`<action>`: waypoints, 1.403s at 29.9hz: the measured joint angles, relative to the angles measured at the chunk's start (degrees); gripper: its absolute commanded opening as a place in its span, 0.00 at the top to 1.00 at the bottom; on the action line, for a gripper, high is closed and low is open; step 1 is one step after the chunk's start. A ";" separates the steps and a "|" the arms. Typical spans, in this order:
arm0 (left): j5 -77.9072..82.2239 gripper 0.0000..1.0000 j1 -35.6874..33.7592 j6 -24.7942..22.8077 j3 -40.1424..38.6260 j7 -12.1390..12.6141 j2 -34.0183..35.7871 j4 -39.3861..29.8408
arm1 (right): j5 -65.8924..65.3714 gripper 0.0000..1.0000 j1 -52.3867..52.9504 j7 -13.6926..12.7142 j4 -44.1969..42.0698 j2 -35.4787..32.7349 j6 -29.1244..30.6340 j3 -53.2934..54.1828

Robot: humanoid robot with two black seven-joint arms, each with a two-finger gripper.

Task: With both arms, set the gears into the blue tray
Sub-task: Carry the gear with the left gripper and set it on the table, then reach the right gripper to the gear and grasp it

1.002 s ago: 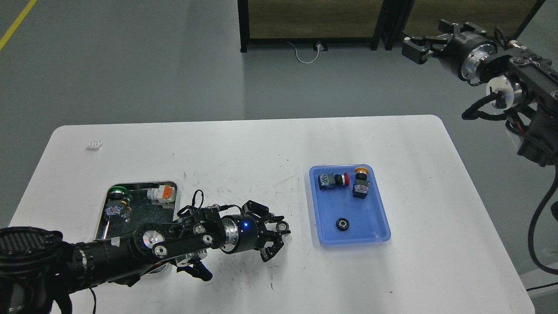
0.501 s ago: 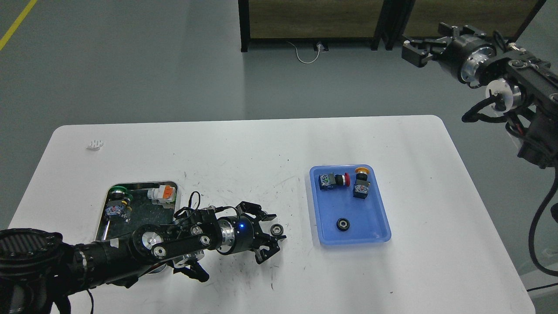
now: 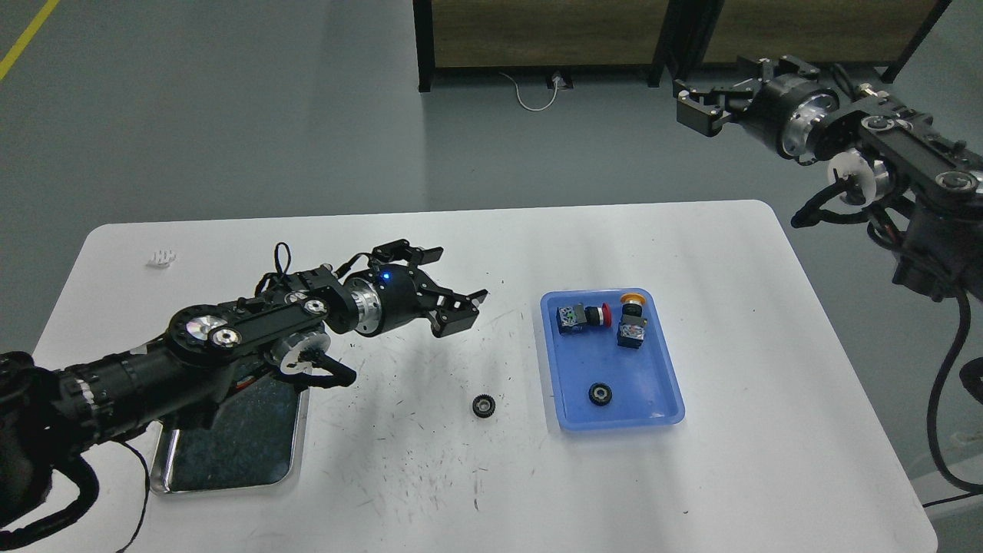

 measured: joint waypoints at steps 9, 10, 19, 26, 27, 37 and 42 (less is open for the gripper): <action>-1.10 0.03 0.22 -4.29 -3.30 -1.12 20.56 -0.03 | -0.17 0.04 -0.14 -0.14 4.74 8.86 0.89 -12.14; -1.66 0.03 0.36 -4.75 -3.58 -1.19 22.40 -0.07 | -0.18 0.04 -0.14 -0.14 5.18 9.77 0.92 -13.39; -5.20 0.03 0.61 -7.28 -4.62 -1.66 34.90 -0.14 | 0.28 0.04 -0.14 -0.58 9.97 16.13 1.03 -25.59; -5.23 0.03 0.60 -7.25 -4.62 -1.66 37.51 -0.12 | 0.32 0.04 -1.17 -1.08 11.35 19.79 1.05 -31.99; -5.24 0.03 0.59 -7.24 -4.62 -1.66 37.69 -0.11 | 0.26 0.04 -1.41 -1.22 11.35 20.34 1.02 -32.55; -5.24 0.03 0.34 -7.21 -4.85 -1.66 38.35 -0.09 | -0.41 0.04 -4.05 -1.56 11.18 23.19 0.96 -37.12; -5.24 0.03 0.12 -7.21 -4.88 -1.66 38.36 -0.10 | -0.76 0.04 -4.49 -1.52 10.76 24.08 0.96 -38.19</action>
